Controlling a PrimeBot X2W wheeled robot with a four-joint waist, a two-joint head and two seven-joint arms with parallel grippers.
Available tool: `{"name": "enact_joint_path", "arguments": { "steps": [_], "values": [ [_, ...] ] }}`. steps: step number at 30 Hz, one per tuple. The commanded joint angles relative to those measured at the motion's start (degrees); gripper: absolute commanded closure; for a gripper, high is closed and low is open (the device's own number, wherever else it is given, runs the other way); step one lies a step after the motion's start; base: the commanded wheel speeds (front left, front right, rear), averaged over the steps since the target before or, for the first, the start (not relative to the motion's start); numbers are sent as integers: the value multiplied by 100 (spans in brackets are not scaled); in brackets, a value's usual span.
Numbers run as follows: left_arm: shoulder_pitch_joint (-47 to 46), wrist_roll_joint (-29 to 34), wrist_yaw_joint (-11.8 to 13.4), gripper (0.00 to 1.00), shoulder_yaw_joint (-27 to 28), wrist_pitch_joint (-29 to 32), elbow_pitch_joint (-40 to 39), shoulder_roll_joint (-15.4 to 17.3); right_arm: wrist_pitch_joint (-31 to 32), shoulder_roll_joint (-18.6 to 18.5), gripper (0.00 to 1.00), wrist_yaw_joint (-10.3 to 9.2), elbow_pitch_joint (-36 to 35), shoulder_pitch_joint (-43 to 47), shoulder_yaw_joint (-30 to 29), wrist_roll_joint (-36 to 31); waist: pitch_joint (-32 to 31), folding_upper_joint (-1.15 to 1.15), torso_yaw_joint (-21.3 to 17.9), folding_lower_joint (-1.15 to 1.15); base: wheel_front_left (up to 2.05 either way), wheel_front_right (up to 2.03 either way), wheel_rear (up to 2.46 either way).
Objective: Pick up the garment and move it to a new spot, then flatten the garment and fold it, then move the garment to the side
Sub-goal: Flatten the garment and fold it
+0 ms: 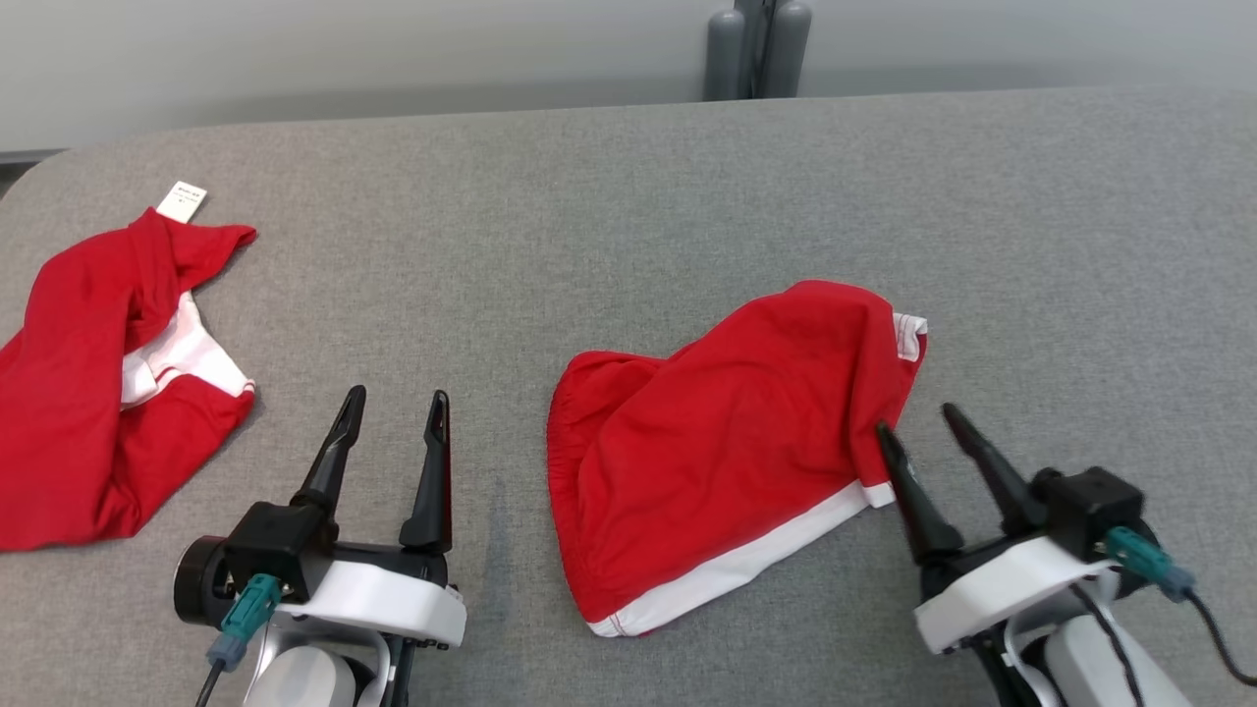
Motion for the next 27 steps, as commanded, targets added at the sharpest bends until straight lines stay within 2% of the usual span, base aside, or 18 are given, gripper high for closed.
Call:
{"name": "enact_joint_path", "arguments": {
  "steps": [1, 8, 12, 27],
  "values": [
    [54, 23, 46, 0, 35, -24, -16, 53, -41, -50, 0, 3, -154, 97, -156, -24, -63, 0, -39, 0, 0, 0, 0],
    [266, 76, 157, 0, 92, -25, -118, 130, -62, -87, 0, 3, -785, 442, -1011, -294, -307, 0, -100, 0, 0, 0, 0],
    [421, 31, 217, 0, 124, -20, -186, 162, 40, -97, 0, 3, -1044, 624, -1268, -473, -455, 0, -108, 0, 0, 0, 0],
    [609, 4, 291, 0, 51, 151, -424, 273, 362, 26, 0, 3, -1434, 982, -1348, -613, -580, 0, -91, 0, 0, 0, 0]
  ]
}}
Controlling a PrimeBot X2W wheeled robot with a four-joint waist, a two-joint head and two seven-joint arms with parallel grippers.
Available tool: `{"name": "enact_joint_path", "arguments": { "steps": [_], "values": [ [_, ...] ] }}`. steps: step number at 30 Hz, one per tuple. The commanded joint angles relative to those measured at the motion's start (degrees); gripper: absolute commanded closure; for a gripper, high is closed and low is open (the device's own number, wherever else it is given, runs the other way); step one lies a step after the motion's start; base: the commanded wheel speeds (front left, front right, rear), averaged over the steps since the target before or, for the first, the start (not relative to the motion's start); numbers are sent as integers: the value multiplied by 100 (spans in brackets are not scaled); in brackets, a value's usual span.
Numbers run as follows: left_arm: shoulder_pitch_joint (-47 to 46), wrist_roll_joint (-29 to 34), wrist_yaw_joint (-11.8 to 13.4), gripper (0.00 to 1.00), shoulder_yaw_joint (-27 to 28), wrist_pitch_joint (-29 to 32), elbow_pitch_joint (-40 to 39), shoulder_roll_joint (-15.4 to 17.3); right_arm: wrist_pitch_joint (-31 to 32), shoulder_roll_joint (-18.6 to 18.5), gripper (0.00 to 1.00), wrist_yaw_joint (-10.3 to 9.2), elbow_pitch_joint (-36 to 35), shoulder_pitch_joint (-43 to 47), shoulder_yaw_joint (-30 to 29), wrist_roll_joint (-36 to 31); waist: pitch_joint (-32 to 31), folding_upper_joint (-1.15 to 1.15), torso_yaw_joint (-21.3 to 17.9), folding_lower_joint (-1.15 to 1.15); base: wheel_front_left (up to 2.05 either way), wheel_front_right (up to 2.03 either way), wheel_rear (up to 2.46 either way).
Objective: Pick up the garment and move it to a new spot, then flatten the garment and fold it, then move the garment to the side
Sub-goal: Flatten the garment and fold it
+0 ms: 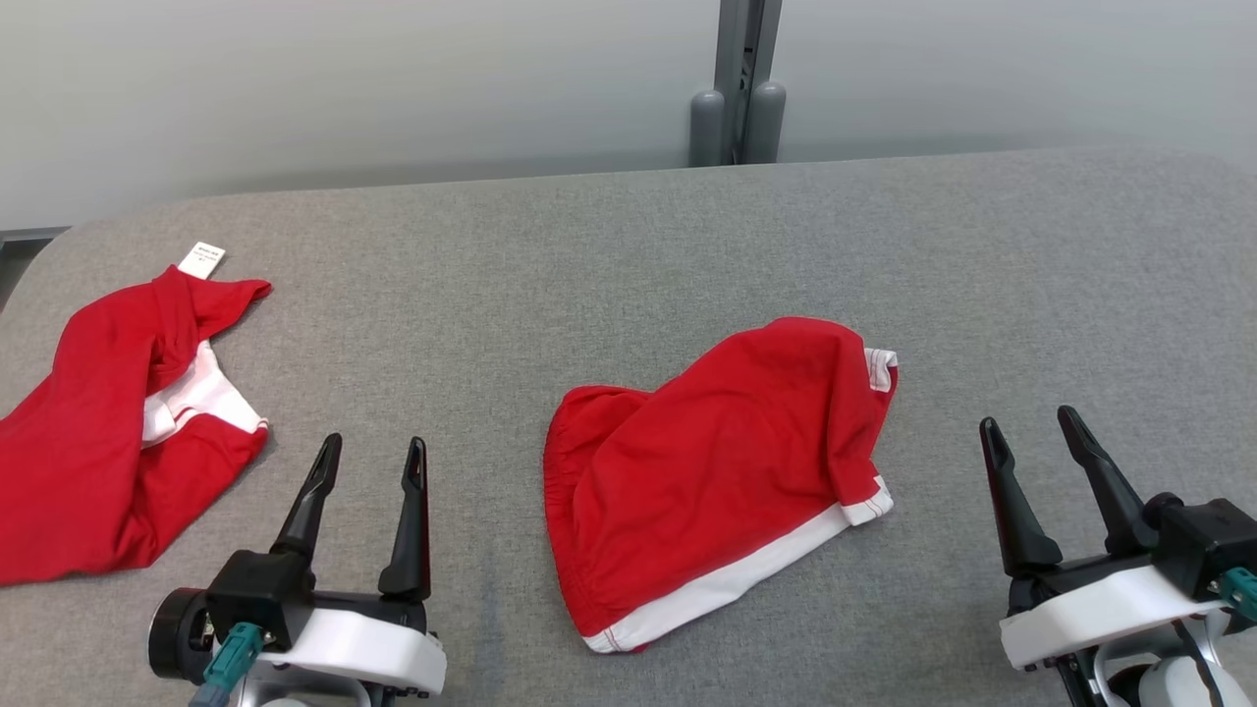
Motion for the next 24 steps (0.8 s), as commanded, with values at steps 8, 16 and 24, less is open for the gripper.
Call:
{"name": "enact_joint_path", "arguments": {
  "steps": [8, 16, 24],
  "values": [
    [107, -140, -299, 0, -432, 568, -162, -10, 36, 34, 0, 3, 2, 40, 42, -25, 28, 0, 20, 0, 0, 0, 0],
    [529, -493, -740, 0, -1177, 1719, -165, -49, 69, 41, 0, 3, 59, 183, -25, 18, 159, 0, 69, 0, 0, 0, 0],
    [429, -757, -909, 0, -1348, 1947, 299, -236, 87, 33, 0, 3, 38, 79, 18, 48, 366, 0, 35, 0, 0, 0, 0]
  ]
}}
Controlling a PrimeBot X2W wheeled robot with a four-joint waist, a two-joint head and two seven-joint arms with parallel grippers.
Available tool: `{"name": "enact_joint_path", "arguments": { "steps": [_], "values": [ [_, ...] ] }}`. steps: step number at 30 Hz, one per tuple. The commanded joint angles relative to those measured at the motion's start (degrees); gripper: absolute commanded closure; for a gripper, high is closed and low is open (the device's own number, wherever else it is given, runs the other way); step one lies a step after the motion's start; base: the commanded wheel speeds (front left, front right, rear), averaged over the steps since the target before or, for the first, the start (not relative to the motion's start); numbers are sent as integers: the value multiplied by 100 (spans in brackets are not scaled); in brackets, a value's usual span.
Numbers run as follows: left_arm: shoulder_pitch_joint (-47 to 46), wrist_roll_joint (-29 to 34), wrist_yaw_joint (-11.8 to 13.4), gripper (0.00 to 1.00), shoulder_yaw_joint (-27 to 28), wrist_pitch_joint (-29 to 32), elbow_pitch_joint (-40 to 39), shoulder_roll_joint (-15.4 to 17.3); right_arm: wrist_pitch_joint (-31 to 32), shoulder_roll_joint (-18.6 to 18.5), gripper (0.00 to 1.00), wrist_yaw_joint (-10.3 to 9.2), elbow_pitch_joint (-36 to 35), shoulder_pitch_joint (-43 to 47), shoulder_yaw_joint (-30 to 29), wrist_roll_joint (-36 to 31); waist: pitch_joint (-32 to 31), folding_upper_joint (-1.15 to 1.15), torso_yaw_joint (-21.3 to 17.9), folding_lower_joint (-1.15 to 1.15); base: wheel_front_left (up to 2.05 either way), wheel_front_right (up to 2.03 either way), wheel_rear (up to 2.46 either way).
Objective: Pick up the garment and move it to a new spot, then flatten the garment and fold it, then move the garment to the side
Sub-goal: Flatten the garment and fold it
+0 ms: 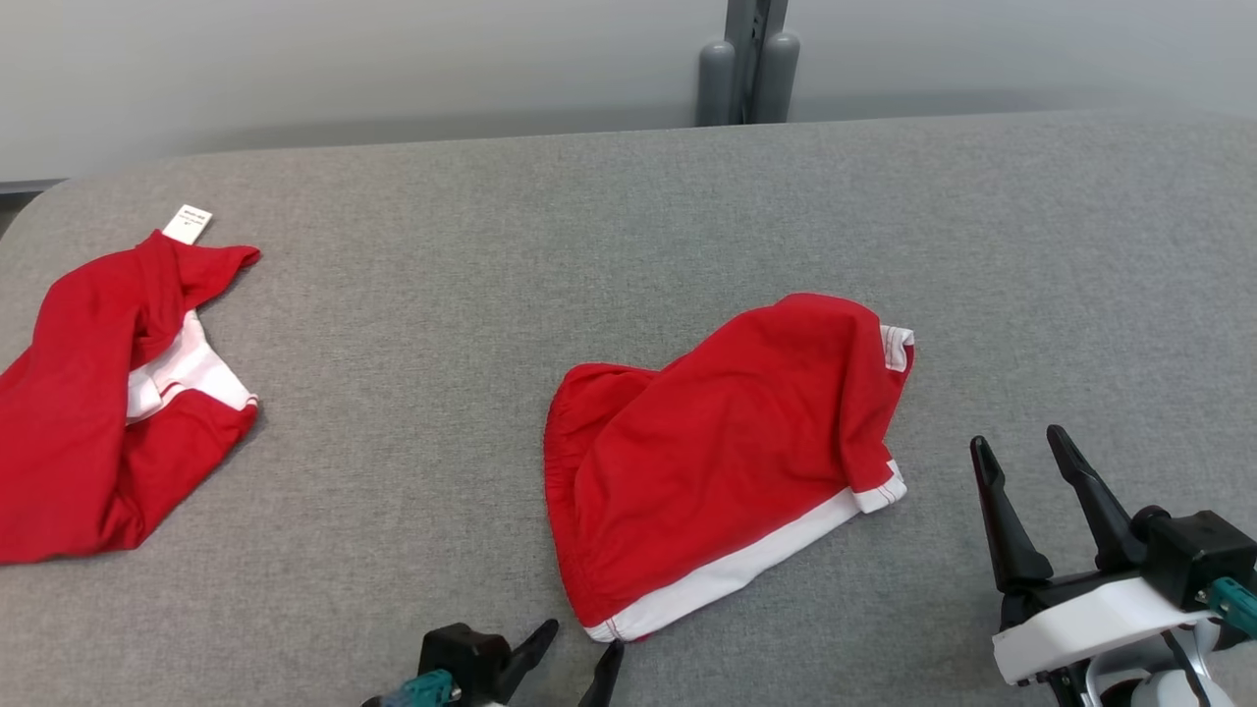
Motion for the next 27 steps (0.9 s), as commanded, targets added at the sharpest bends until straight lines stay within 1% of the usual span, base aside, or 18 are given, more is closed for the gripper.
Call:
{"name": "enact_joint_path", "arguments": {
  "steps": [1, 5, 6, 7, 9, 12, 17, 18, 23, 27],
  "values": [
    [-162, -62, -48, 0, 19, -59, 130, -29, 1, -37, 0, 3, -6, -58, 16, 46, 40, 0, -49, 0, 0, 0, 0],
    [-262, -182, -140, 0, 60, -225, 337, -122, 40, -81, 0, 3, 37, -20, 10, 61, 75, 0, -95, 0, 0, 0, 0],
    [-278, -245, -186, 20, 53, -207, 390, -140, 61, -102, 0, 3, 60, -9, 26, 59, 82, 0, -103, 0, 0, 0, 0],
    [-302, -270, -212, 100, 56, -213, 426, -151, 76, -122, 0, 3, 77, -10, 47, 65, 92, 0, -114, 0, 0, 0, 0],
    [-389, -345, -297, 100, 45, -217, 509, -171, 113, -181, 0, 3, 144, -38, 109, 102, 116, 0, -119, 0, 0, 0, 0],
    [-442, -348, -324, 100, 27, -264, 575, -176, 171, -246, 0, 3, 260, -105, 282, 162, 151, 0, -107, 0, 0, 0, 0],
    [-574, -302, -335, 100, 16, -333, 651, -189, 335, -432, 0, 3, 565, -351, 804, 347, 225, 0, -61, 0, 0, 0, 0],
    [-574, -302, -335, 100, 16, -333, 651, -189, 335, -432, 0, 3, 565, -351, 804, 347, 225, 0, -61, 0, 0, 0, 0],
    [-669, -260, -352, 100, -40, -385, 738, -209, 545, -583, 0, 3, 945, -672, 1347, 580, 278, 0, 28, 0, 0, 0, 0],
    [-720, -261, -351, 100, -76, -444, 801, -238, 605, -657, 0, 3, 1173, -834, 1658, 775, 287, 0, 92, 0, 0, 0, 0]
  ]
}}
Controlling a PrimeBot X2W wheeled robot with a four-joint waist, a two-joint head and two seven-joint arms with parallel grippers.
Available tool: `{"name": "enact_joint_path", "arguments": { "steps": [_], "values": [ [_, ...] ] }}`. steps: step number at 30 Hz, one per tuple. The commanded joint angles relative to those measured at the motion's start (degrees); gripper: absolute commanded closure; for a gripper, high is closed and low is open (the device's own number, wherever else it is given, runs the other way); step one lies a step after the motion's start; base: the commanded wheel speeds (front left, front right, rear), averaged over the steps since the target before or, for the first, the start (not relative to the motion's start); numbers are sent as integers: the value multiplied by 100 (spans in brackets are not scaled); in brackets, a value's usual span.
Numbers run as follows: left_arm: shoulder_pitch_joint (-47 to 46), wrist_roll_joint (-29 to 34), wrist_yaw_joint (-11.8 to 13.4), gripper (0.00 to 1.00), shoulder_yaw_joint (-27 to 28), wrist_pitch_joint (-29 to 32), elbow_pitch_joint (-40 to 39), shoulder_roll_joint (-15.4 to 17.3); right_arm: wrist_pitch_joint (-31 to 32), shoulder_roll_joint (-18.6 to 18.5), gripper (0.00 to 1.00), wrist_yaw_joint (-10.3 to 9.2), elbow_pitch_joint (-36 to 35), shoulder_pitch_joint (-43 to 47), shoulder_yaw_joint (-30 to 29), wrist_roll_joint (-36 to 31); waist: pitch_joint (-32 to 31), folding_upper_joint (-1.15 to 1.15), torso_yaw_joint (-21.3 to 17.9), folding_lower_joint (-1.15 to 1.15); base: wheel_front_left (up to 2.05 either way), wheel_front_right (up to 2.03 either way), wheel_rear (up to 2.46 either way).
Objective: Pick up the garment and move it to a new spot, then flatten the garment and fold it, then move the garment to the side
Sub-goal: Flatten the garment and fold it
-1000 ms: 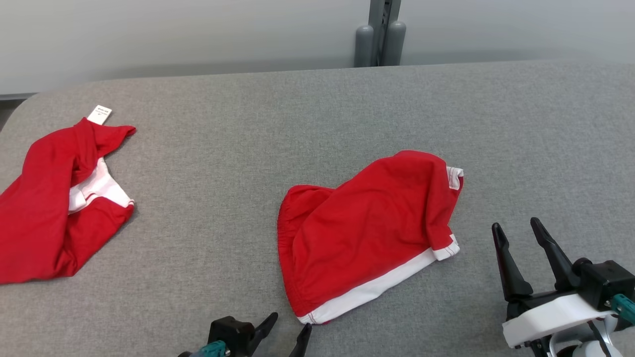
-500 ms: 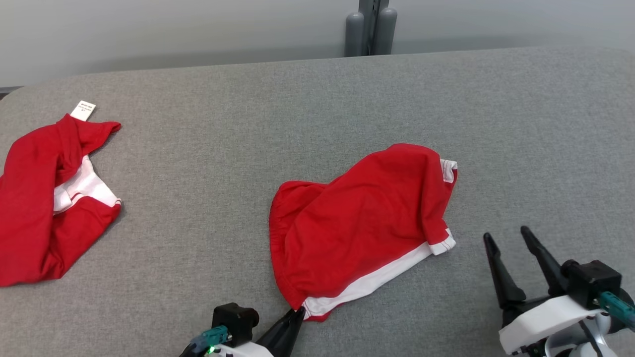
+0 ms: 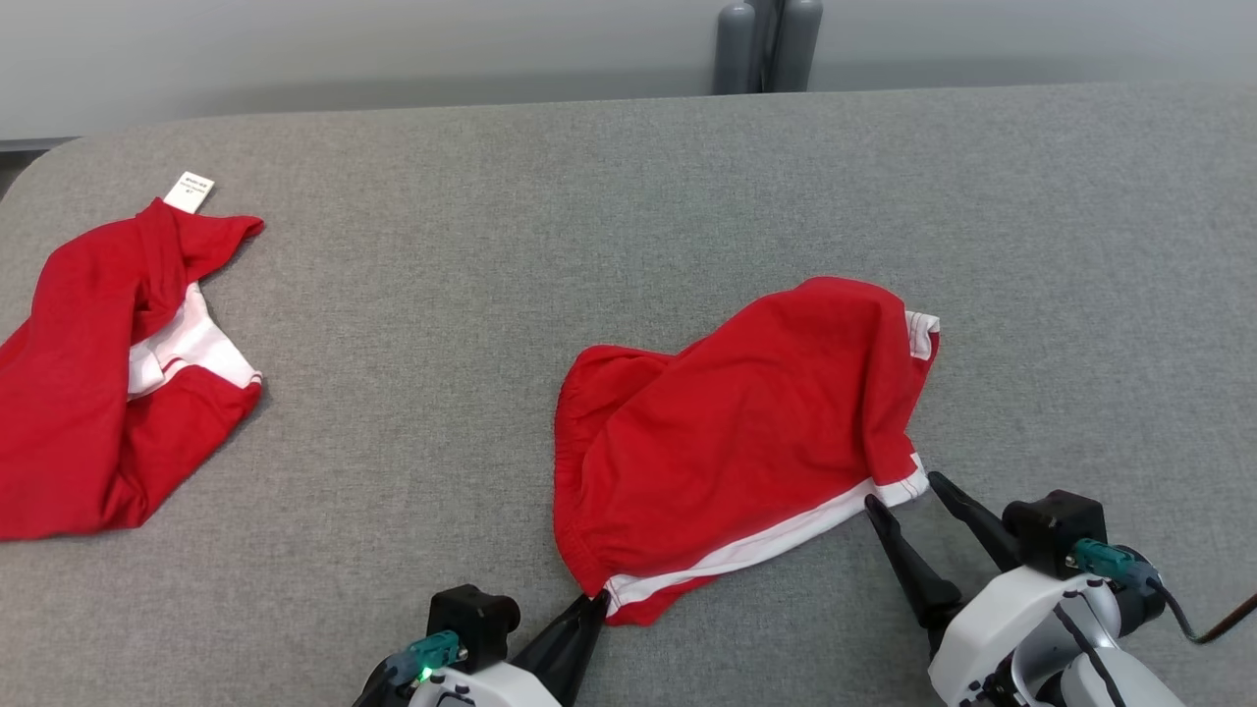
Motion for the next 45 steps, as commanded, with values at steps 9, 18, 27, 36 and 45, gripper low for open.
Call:
{"name": "enact_joint_path", "arguments": {
  "steps": [9, 18, 27, 36, 45],
  "values": [
    [-149, 20, -12, 100, -60, -110, 93, -19, -121, -95, 100, 3, 391, -300, 285, 295, 31, 0, 28, 0, 0, 0, 0],
    [-198, 42, 46, 100, -66, -180, 109, 25, -503, -166, 100, 3, 423, -430, 325, 331, 36, 0, 14, 0, 0, 0, 0],
    [-381, 176, 185, 100, 102, -591, -144, 126, -941, -214, 100, 3, -56, -473, -59, 127, 10, 0, -23, 0, 0, 0, 0],
    [-994, 441, 339, 100, 450, -1030, -736, 390, -1088, -318, 100, 3, -756, -645, -644, -51, -118, 0, -52, 0, 0, 0, 0],
    [-2370, 876, 266, 100, 642, -1074, -1436, 658, -987, -250, 100, 3, -1545, -1258, -1257, 68, -355, 0, -173, 0, 0, 0, 0]
  ]
}}
